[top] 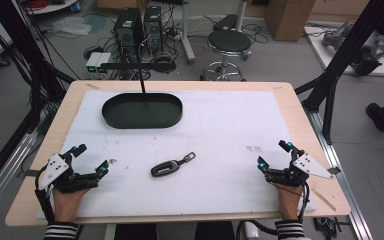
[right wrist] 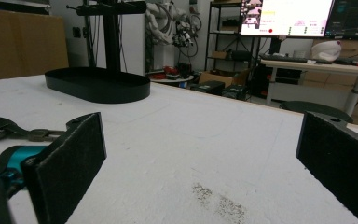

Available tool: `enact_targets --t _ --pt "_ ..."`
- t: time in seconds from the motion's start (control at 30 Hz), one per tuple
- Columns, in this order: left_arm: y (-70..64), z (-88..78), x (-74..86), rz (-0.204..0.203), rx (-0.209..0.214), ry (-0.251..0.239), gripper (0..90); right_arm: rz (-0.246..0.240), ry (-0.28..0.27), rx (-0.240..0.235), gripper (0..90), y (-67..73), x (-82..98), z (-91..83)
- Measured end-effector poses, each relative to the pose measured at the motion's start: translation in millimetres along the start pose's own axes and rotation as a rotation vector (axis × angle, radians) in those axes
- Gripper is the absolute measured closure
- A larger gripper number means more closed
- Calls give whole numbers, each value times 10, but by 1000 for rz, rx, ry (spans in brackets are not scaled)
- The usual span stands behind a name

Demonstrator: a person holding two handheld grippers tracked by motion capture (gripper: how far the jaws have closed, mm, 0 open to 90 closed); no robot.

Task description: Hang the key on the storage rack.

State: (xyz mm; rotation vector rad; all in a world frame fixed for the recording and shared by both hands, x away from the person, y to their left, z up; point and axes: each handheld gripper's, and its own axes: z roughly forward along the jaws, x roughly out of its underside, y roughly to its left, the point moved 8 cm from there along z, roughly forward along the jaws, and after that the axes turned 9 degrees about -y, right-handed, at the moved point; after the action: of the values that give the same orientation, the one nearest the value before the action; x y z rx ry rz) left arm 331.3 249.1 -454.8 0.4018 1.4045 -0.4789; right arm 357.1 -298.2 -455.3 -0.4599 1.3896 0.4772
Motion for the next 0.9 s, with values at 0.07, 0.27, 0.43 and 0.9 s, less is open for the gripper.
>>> enact_targets --t 0.07,0.27,0.43,0.9 --pt "-5 -2 -1 7 4 1 17 -8 -2 -1 4 -4 -2 4" --pt "-7 3 1 4 3 3 17 15 -4 3 4 -16 -1 -3" --pt "-2 5 1 1 0 4 17 6 -6 4 4 -19 -3 0" --pt "-24 63 -129 10 68 30 17 23 -8 9 4 -28 -4 -6"
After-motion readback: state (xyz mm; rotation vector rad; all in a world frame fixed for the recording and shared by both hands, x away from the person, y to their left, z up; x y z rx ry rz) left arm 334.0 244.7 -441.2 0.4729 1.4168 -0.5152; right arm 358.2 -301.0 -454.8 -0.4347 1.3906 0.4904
